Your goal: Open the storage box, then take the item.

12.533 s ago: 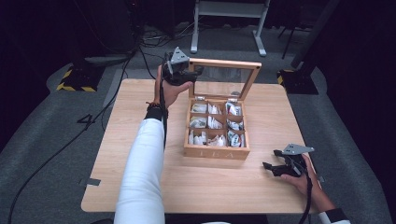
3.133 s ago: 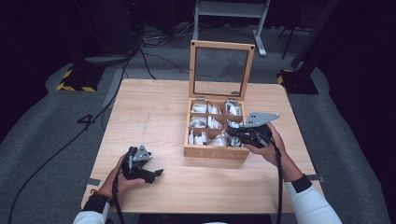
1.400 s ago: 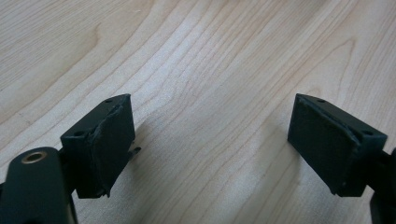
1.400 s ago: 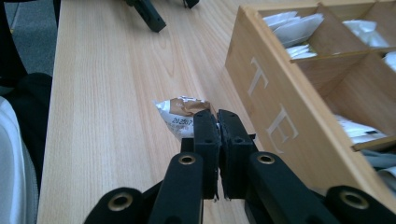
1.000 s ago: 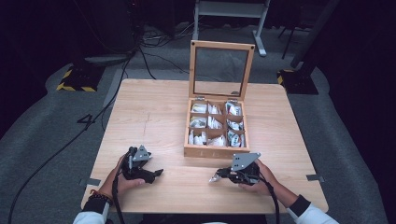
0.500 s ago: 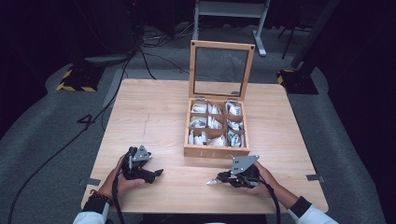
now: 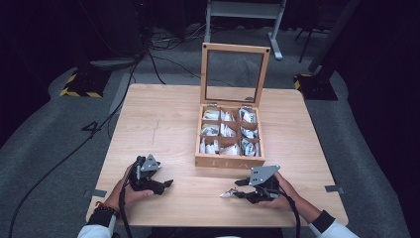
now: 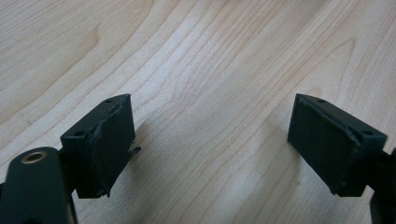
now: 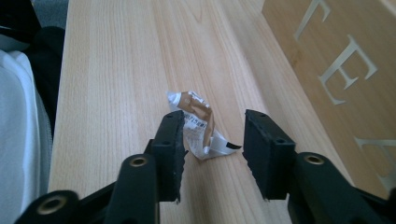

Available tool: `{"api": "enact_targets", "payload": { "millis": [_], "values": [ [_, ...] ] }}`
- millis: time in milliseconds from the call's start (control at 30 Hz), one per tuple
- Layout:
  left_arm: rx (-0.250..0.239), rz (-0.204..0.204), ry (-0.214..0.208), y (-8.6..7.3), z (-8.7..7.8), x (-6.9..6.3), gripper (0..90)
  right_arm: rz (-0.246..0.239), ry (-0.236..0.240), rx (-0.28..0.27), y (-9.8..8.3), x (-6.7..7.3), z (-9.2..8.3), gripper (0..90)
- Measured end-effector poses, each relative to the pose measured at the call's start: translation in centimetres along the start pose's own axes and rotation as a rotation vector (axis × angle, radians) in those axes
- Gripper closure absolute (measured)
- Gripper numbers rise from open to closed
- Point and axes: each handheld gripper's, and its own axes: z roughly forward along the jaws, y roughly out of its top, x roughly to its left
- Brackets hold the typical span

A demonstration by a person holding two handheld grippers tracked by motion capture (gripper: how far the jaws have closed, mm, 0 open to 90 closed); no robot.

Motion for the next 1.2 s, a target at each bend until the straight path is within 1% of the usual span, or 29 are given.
{"api": "enact_targets", "payload": {
  "millis": [33,67,200,300,333,367,400,433,500,533,567,600,633,667,700,767,833,867,900,967,1000,1100,1133,1200],
  "values": [
    [0.000,0.000,0.000,0.0,0.0,0.0,15.3,-0.001,0.004,-0.011,0.2,0.0,-0.3,57.4],
    [0.000,0.000,0.000,0.0,0.0,0.0,15.3,-0.002,-0.002,-0.014,0.2,0.0,-0.5,56.0],
    [0.000,0.003,0.002,0.0,0.0,0.0,15.4,-0.009,-0.013,-0.018,0.3,-0.1,-1.1,52.5],
    [-0.002,-0.003,0.004,-0.1,-0.1,-0.1,15.7,0.003,-0.038,-0.040,0.5,-0.4,-1.8,49.0],
    [-0.003,-0.003,0.005,-0.1,-0.1,-0.1,15.7,0.015,-0.057,-0.055,0.5,-0.7,-2.4,46.4],
    [-0.003,-0.003,0.005,-0.1,-0.1,-0.1,15.7,0.015,-0.057,-0.055,0.5,-0.7,-2.4,46.4],
    [-0.003,-0.004,0.004,-0.1,0.0,-0.1,15.7,0.021,-0.067,-0.058,0.5,-0.9,-2.7,45.4],
    [-0.002,-0.003,0.005,-0.1,-0.1,-0.1,15.7,0.030,-0.088,-0.074,0.4,-1.2,-3.4,43.8],
    [-0.002,-0.003,0.003,-0.1,-0.1,-0.1,15.6,0.036,-0.105,-0.088,0.4,-1.4,-3.9,41.6],
    [-0.001,-0.001,0.003,-0.1,-0.1,0.0,15.6,0.036,-0.105,-0.088,0.4,-1.4,-3.9,41.6],
    [-0.001,0.001,0.004,-0.1,-0.1,0.0,15.6,0.045,-0.113,-0.098,0.4,-1.6,-4.2,40.7],
    [0.000,0.003,0.003,0.0,-0.1,0.0,15.5,0.048,-0.123,-0.102,0.4,-1.7,-4.5,38.4],
    [-0.001,0.003,0.003,0.0,-0.1,0.0,15.5,0.063,-0.151,-0.106,0.4,-2.0,-5.0,37.0],
    [-0.001,0.003,0.003,0.0,-0.1,0.0,15.5,0.063,-0.151,-0.106,0.4,-2.0,-5.0,37.0],
    [-0.001,0.003,0.003,0.0,-0.1,0.0,15.6,0.071,-0.167,-0.113,0.4,-2.1,-5.2,36.2],
    [-0.001,0.003,0.003,0.0,-0.1,0.0,15.5,0.097,-0.197,-0.129,0.3,-2.6,-5.7,34.4],
    [-0.001,0.003,0.003,0.0,-0.1,0.0,15.5,0.114,-0.226,-0.136,0.3,-3.0,-6.2,33.2],
    [-0.001,0.003,0.003,0.0,0.0,0.0,15.5,0.129,-0.242,-0.149,0.2,-3.4,-6.6,32.3],
    [0.000,0.003,0.002,0.0,0.0,0.0,15.5,0.129,-0.242,-0.149,0.2,-3.4,-6.6,32.3],
    [0.001,0.002,0.001,0.0,0.0,0.0,15.3,0.154,-0.263,-0.157,0.0,-3.9,-7.1,31.3],
    [0.000,0.001,0.001,0.0,0.0,0.0,15.2,0.160,-0.272,-0.156,0.0,-4.0,-7.2,31.1],
    [0.000,0.000,0.004,0.0,0.0,0.0,15.2,0.164,-0.324,-0.154,-0.3,-4.7,-7.8,31.2],
    [-0.001,-0.003,0.006,0.0,0.0,-0.1,15.2,0.169,-0.330,-0.156,-0.3,-4.8,-8.0,31.2],
    [0.013,-0.012,0.012,0.2,0.0,-0.1,15.0,0.178,-0.353,-0.166,-0.4,-5.3,-8.5,31.4]
  ]
}}
